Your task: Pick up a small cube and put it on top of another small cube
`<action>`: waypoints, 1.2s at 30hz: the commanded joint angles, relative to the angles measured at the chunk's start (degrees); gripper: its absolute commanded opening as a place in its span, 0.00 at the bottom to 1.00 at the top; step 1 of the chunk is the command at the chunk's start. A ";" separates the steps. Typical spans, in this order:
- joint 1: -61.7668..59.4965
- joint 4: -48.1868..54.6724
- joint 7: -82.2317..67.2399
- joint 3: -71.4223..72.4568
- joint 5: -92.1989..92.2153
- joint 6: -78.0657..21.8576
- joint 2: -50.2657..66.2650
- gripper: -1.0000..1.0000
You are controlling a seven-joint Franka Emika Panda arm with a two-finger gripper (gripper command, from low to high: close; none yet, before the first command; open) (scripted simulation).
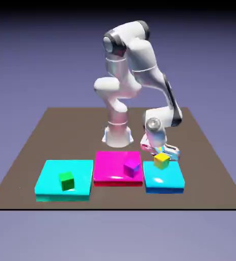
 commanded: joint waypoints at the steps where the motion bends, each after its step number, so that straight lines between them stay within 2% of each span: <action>1: -0.74 -0.07 0.03 0.45 0.17 -2.06 -2.07 0.00; 9: -6.34 -0.56 0.24 3.85 1.47 -17.37 -17.67 0.00; 13: -0.63 2.03 4.59 5.50 2.92 -13.44 -17.11 0.00; 19: -0.43 10.32 19.54 2.25 5.26 -8.14 -16.01 0.00; 30: -22.84 21.27 40.59 -12.71 5.47 -10.30 -15.43 0.00; 36: -35.30 23.31 44.99 -19.40 4.46 -14.05 -15.64 0.00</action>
